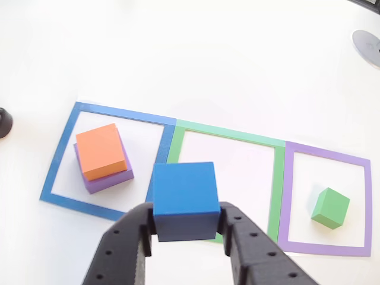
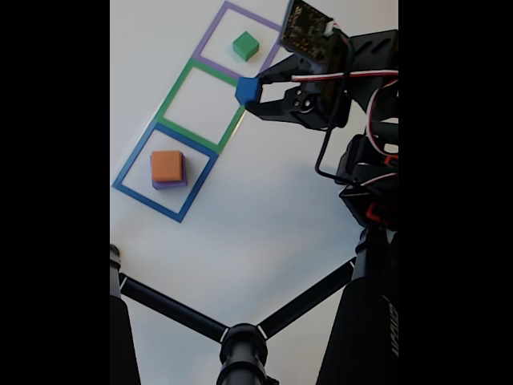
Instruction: Tower of hanoi
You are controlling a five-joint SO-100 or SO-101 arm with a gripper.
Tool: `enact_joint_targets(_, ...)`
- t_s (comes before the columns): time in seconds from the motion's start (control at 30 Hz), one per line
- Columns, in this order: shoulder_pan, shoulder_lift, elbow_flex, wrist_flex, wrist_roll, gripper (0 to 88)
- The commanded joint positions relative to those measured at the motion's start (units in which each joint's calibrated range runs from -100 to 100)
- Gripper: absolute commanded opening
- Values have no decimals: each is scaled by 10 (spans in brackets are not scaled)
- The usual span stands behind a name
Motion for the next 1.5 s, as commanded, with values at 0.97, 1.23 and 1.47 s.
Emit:
enact_joint_targets(0.97,144,553,497,-1221,7,1)
enact_joint_targets(1.23,137,684,465,-1308,7,1)
enact_joint_targets(1.47,117,739,423,-1300,7,1)
